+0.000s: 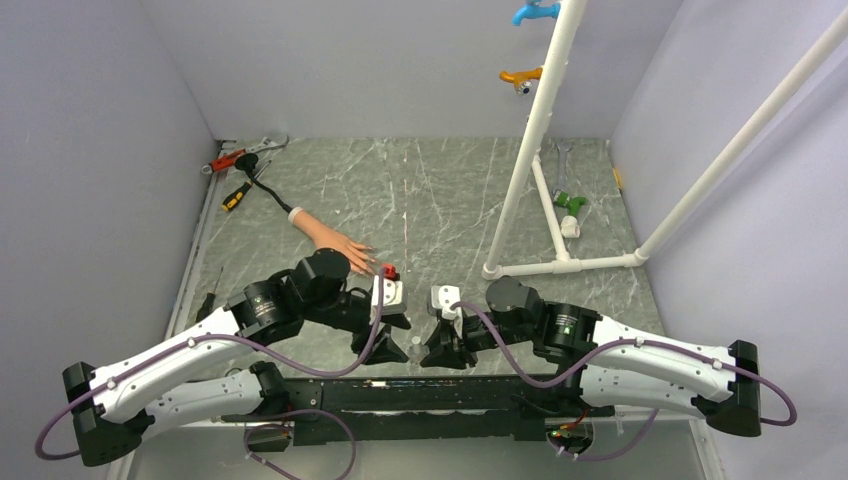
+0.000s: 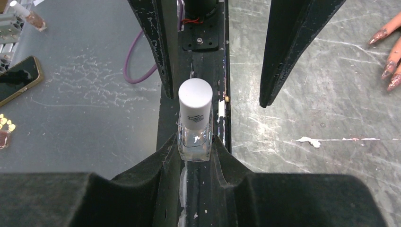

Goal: Paint the nails
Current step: Pick up the nail polish bottle from the center of the board.

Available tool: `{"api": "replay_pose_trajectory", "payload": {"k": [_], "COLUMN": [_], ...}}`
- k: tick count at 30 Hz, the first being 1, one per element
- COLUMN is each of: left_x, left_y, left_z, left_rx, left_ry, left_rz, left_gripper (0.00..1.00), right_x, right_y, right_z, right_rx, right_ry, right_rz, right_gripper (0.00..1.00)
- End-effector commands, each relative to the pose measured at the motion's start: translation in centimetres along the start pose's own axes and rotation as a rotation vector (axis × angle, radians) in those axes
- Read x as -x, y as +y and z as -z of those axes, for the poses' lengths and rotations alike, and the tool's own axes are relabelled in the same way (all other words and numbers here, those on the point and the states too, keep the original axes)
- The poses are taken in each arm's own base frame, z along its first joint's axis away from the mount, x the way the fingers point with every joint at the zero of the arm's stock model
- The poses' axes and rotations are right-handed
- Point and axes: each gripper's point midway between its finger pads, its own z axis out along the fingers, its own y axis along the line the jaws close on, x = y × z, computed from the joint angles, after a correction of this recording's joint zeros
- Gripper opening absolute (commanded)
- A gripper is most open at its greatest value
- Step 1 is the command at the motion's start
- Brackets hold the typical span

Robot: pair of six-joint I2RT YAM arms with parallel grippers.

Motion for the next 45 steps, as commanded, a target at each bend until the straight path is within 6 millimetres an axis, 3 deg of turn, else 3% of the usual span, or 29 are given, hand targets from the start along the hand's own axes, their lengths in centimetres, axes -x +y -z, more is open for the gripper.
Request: {"api": "replay_pose_trajectory", "payload": {"k": [1, 20, 21, 24, 26, 29, 32, 35, 45], "left_x": [1.7, 0.8, 0.9, 0.9, 0.8, 0.7, 1.1, 1.9, 4.3], "left_y": [0.1, -0.6, -0.6, -0.7, -0.7, -0.7, -0.8, -0.7, -0.8], "left_z": [0.2, -1.3, -1.3, -1.5, -1.7, -1.9, -1.8, -1.7, -1.1], "left_rx": [0.024, 0.003, 0.002, -0.008, -0.009, -0.013, -0.009, 0.002, 0.025], "left_ry": [-0.032, 0.023, 0.019, 0.022, 0.031, 0.038, 0.014, -0.022, -0.153], "left_rz": [-0.057, -0.049, -0.051, -0.053, -0.049, -0.042, -0.042, -0.048, -0.075], "left_gripper": [0.62, 0.50, 0.47, 0.26, 0.03, 0.00, 0.00, 0.00, 0.00], "right_x": [2.8, 3.0, 2.9, 2.8, 2.8, 2.9, 3.1, 3.4, 4.9], "right_y": [0.5, -0.1, -0.2, -0.2, -0.3, -0.5, -0.9, -0.8, 0.8], "right_z": [0.2, -0.1, -0.2, -0.2, -0.2, 0.0, 0.6, 1.6, 4.1], "right_rx": [0.024, -0.004, -0.005, -0.007, -0.009, -0.027, -0.067, -0.086, -0.061], "right_ry": [-0.070, -0.064, -0.061, -0.056, -0.055, -0.062, -0.092, -0.151, -0.304], "right_rz": [0.033, 0.030, 0.030, 0.027, 0.026, 0.029, 0.035, 0.048, 0.080], "right_gripper": [0.00, 0.00, 0.00, 0.00, 0.00, 0.00, 0.33, 0.51, 0.55]}}
